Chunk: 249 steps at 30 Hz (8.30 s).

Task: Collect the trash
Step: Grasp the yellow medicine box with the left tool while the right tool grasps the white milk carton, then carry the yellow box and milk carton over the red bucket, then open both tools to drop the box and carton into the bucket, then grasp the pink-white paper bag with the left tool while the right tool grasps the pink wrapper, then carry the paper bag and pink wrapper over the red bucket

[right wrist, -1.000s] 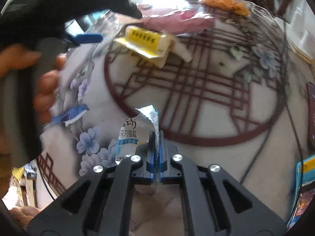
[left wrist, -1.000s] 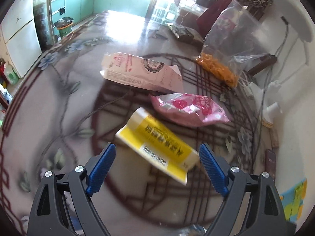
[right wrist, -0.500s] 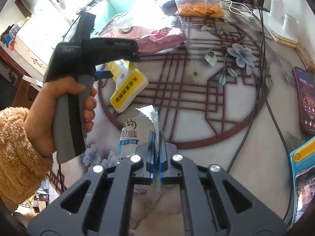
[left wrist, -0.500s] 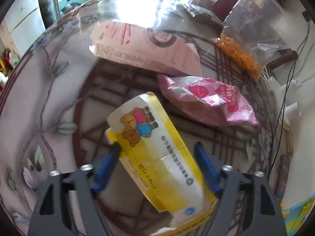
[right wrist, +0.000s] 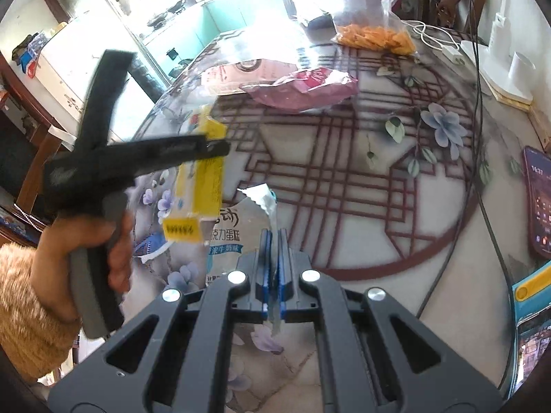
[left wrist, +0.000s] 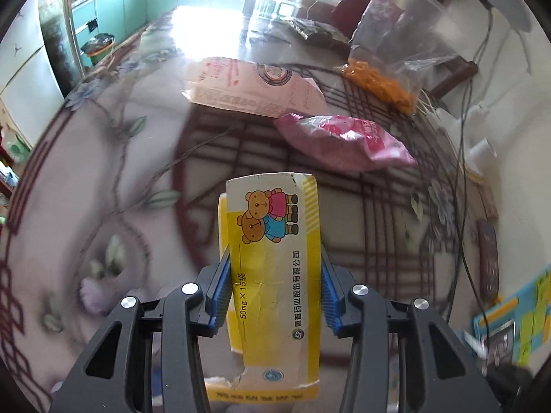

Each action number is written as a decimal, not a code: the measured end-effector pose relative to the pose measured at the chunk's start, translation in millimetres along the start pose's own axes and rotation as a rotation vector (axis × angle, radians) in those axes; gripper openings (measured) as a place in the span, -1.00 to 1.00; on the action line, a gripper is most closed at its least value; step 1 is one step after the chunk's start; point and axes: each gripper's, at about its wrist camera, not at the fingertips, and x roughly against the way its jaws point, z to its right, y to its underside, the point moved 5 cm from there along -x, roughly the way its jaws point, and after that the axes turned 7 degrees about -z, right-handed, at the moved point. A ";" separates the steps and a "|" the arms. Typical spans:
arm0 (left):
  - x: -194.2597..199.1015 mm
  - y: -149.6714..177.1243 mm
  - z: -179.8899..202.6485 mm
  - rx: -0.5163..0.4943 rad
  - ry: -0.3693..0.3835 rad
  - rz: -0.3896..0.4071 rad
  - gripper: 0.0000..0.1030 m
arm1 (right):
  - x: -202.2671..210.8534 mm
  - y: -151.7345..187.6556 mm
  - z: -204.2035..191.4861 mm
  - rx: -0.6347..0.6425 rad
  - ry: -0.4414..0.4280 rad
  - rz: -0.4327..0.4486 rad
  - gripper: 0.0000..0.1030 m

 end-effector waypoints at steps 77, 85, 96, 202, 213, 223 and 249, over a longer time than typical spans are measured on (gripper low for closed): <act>155.1 97.0 -322.3 0.228 -0.020 0.161 -0.21 | -54.7 1.9 -310.3 0.263 0.098 0.010 -0.91; 168.7 108.4 -374.2 0.329 -0.075 0.188 -0.21 | -67.5 4.1 -337.1 0.311 0.069 -0.013 -0.91; 172.6 119.5 -436.0 0.442 -0.129 0.188 -0.21 | -86.3 0.0 -369.7 0.362 0.046 -0.041 -0.91; 8.6 -161.5 14.7 -0.619 -0.211 0.122 0.68 | -46.7 -95.5 63.0 0.096 -0.013 -0.109 -0.53; -80.6 -163.9 36.5 -0.695 -0.218 -0.104 0.55 | -14.6 -54.7 104.2 -0.170 -0.066 -0.061 -0.53; -47.9 -154.6 33.9 -0.566 -0.161 -0.018 -0.52 | -31.6 -58.4 77.1 -0.139 -0.082 -0.083 -0.52; 56.0 26.2 -77.7 -0.081 0.030 0.040 -0.53 | -74.6 -34.1 -23.8 0.053 0.075 -0.224 0.62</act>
